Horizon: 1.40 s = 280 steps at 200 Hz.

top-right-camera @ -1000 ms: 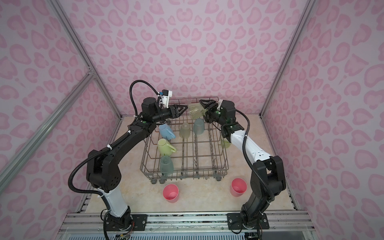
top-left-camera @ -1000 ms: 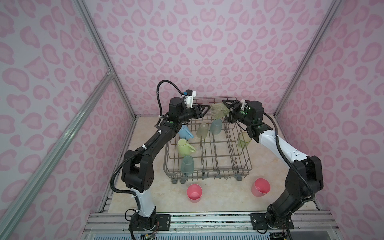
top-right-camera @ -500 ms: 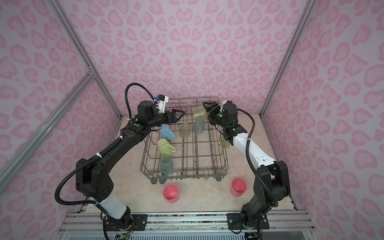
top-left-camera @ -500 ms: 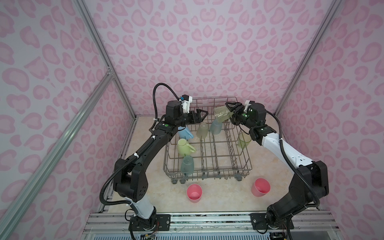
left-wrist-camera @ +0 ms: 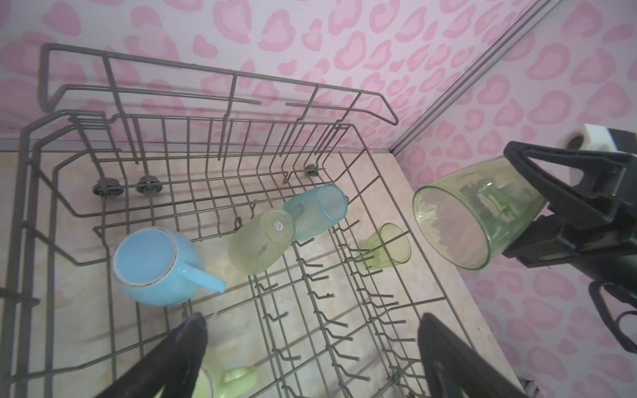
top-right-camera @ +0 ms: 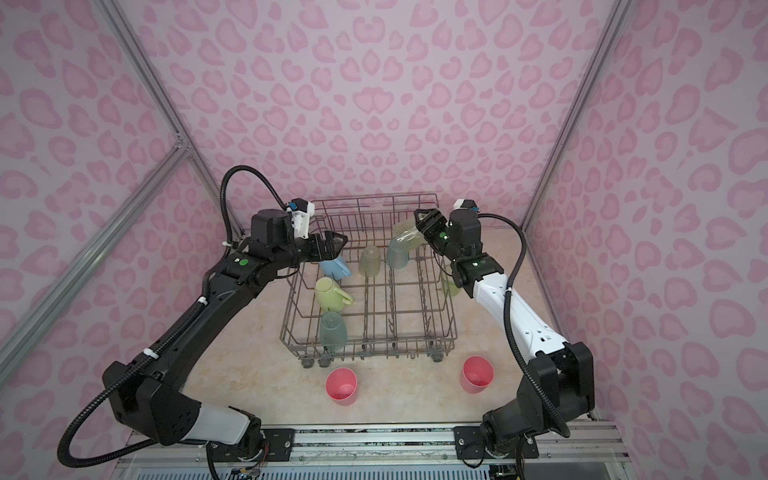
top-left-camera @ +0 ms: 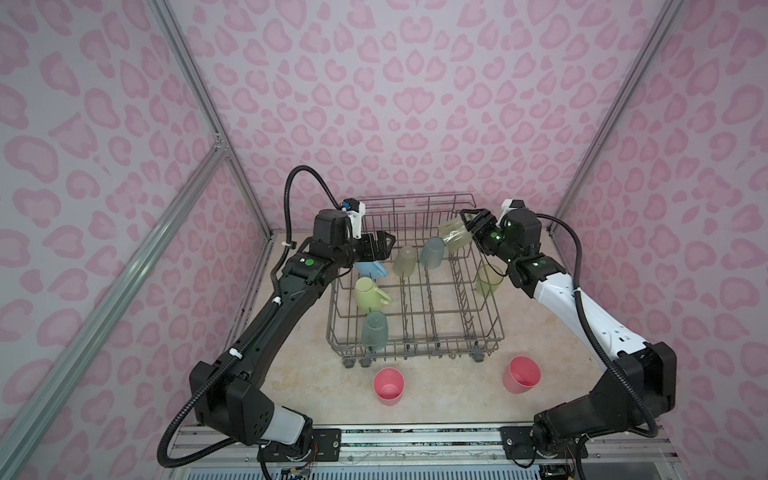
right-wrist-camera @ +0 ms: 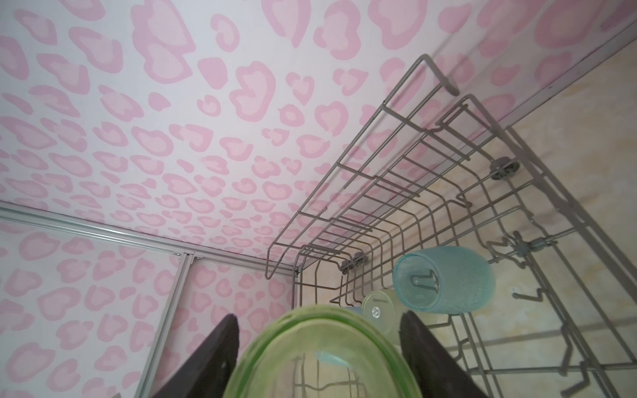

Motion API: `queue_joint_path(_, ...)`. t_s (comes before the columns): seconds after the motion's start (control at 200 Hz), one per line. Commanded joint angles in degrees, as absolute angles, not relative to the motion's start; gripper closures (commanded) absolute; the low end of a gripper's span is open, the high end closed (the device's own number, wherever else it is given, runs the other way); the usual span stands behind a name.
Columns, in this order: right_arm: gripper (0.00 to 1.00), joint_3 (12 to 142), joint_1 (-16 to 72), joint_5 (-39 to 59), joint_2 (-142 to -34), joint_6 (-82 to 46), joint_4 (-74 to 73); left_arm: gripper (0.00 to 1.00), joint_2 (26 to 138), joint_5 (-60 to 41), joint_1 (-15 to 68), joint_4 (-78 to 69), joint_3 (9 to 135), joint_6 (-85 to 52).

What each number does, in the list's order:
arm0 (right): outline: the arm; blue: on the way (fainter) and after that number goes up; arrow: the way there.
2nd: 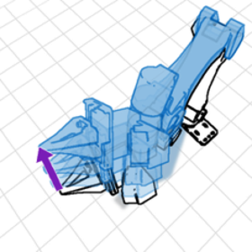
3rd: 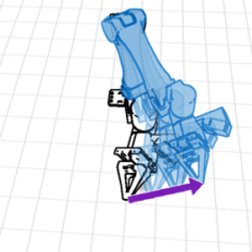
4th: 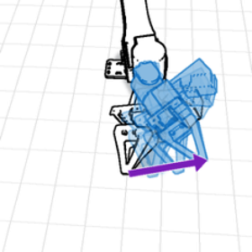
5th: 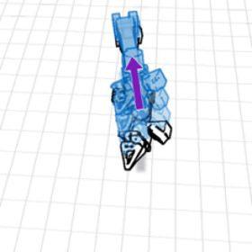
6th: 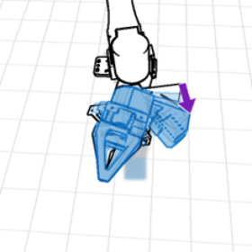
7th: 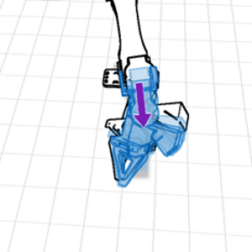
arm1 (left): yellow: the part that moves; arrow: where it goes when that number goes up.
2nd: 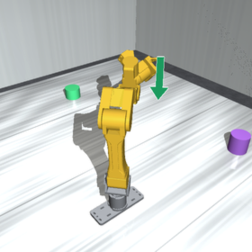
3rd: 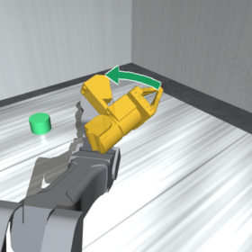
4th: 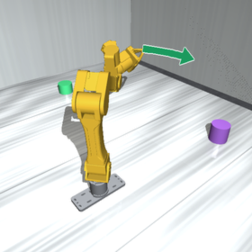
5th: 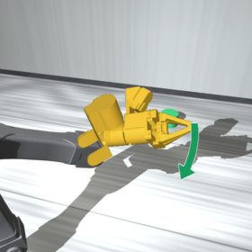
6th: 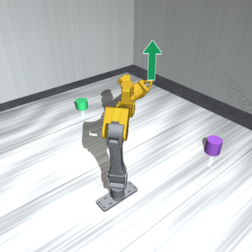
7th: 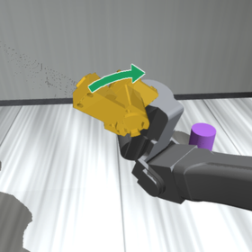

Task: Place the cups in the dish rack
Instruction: 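Open the left gripper and draw it back while the right holds the cup, then lower the green cup into the rack's far corner with the right gripper and release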

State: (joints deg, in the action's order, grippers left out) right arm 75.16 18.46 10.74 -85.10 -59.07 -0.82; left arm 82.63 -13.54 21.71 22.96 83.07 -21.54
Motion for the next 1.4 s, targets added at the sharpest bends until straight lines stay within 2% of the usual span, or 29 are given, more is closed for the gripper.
queue_joint_path(0.0, 0.44, 74.8, 19.4, 5.9, -84.1, -52.4, 1.4, 0.03, 80.4, -9.4, 21.7, 26.9, 82.8, -18.2)
queue_joint_path(0.325, 0.43, 75.1, 21.0, -3.5, -83.4, -38.9, 5.9, 0.03, 74.7, -3.5, 21.8, 22.1, 73.0, -14.7)
queue_joint_path(0.585, 0.41, 73.5, 21.8, -10.9, -86.1, -28.7, 4.0, 0.03, 72.8, -3.4, 21.8, 20.8, 70.5, -12.7)
queue_joint_path(0.915, 0.39, 70.5, 24.3, -18.1, -90.1, -19.3, -7.1, 0.03, 70.0, -3.0, 21.8, 19.4, 68.8, -12.2)
queue_joint_path(1.395, 0.39, 74.0, 26.0, -24.1, -99.5, -13.0, -15.6, 0.03, 67.9, -2.3, 21.8, 18.0, 67.2, -11.0)
